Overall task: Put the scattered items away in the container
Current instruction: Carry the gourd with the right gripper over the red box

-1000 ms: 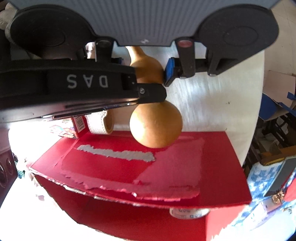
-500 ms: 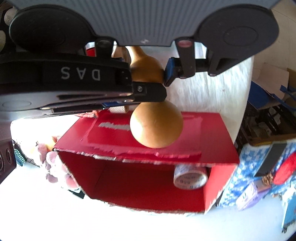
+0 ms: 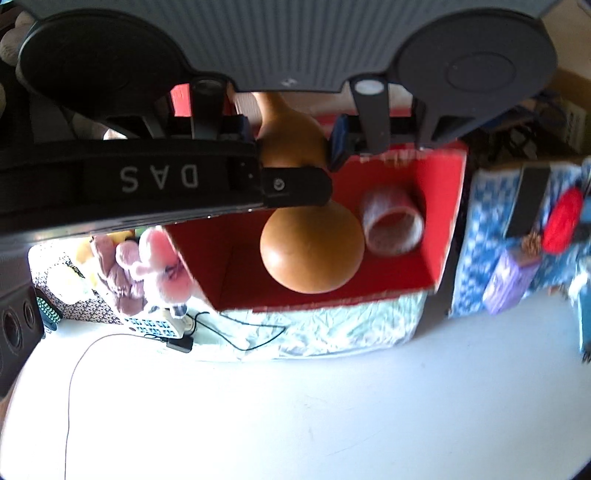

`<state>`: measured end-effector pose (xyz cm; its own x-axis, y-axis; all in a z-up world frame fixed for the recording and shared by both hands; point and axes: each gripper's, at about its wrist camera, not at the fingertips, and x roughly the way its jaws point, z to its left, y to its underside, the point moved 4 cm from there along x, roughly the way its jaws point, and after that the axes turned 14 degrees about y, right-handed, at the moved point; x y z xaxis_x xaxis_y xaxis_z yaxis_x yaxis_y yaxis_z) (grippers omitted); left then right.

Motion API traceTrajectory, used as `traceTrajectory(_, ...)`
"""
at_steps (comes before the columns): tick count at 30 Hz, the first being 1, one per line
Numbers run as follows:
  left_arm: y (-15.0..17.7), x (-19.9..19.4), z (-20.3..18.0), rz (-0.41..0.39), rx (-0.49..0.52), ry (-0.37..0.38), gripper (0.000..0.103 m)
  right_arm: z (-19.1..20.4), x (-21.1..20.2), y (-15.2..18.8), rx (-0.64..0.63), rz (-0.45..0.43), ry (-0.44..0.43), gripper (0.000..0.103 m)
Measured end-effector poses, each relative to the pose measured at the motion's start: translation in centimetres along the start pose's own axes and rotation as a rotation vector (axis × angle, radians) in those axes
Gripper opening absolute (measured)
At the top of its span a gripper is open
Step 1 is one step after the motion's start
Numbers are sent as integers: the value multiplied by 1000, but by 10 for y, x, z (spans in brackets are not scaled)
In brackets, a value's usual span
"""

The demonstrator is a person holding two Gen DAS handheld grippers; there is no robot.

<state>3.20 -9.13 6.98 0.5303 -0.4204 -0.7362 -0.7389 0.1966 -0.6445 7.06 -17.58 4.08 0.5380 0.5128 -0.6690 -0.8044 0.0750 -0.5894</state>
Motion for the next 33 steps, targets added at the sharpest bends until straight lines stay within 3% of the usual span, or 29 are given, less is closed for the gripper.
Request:
traceTrajectory(8, -33, 28, 8, 25, 41, 34, 39, -17, 15, -29, 73, -23, 42, 30)
traceTrajectory(19, -49, 72, 34, 92, 77, 92, 39, -30, 38, -50, 117, -17, 128, 30)
traceTrajectory(26, -48, 105, 46, 176, 101, 106, 40, -41, 68, -49, 177, 65, 166, 28)
traceTrajectory(33, -51, 138, 66, 276, 58, 142, 40, -56, 98, -47, 276, 163, 185, 27)
